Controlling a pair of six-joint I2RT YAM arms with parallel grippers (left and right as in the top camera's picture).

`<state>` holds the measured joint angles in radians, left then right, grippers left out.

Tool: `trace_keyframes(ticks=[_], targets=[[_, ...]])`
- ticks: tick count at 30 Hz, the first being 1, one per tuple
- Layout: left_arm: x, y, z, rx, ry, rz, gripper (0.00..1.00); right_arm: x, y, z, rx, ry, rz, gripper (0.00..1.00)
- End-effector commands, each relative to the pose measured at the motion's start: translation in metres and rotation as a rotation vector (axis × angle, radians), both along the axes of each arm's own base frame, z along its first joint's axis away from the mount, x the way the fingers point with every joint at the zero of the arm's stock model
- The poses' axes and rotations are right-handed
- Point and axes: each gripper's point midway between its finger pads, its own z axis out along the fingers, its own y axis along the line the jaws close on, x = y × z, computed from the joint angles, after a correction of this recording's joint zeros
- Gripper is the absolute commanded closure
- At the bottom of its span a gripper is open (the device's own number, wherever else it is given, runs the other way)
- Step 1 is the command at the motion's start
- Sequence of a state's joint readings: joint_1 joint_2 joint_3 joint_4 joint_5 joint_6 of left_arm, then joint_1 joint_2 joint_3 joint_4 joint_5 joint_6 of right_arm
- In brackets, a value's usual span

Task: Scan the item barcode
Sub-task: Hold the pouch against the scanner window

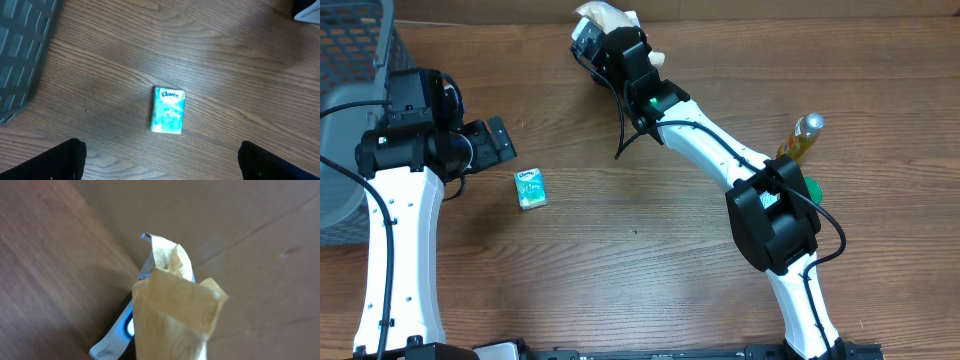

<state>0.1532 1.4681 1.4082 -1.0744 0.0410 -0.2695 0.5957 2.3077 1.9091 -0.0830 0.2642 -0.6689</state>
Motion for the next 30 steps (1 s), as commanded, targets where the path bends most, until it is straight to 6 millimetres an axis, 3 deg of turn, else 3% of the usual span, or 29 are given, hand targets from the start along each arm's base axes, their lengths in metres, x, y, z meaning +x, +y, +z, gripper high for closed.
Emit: trace_keyframes(ticks=[1, 5, 14, 21, 30], targets=[[0.002, 0.0, 0.008, -0.008, -0.024, 0.005, 0.01, -0.003, 0.001, 0.021, 0.069, 0.003, -0.026, 0.96], [0.002, 0.0, 0.008, -0.008, -0.024, 0.005, 0.0, -0.005, 0.0, 0.017, 0.078, 0.026, -0.034, 0.96], [0.002, 0.0, 0.008, -0.008, -0.024, 0.005, 0.01, -0.016, 0.014, 0.043, 0.207, 0.05, 0.029, 0.96], [0.002, 0.0, 0.008, -0.008, -0.024, 0.005, 0.01, -0.028, 0.021, 0.027, 0.225, 0.148, 0.07, 0.96], [0.002, 0.0, 0.008, -0.008, -0.024, 0.006, 0.0, -0.026, 0.017, 0.026, 0.258, 0.167, 0.05, 0.96]])
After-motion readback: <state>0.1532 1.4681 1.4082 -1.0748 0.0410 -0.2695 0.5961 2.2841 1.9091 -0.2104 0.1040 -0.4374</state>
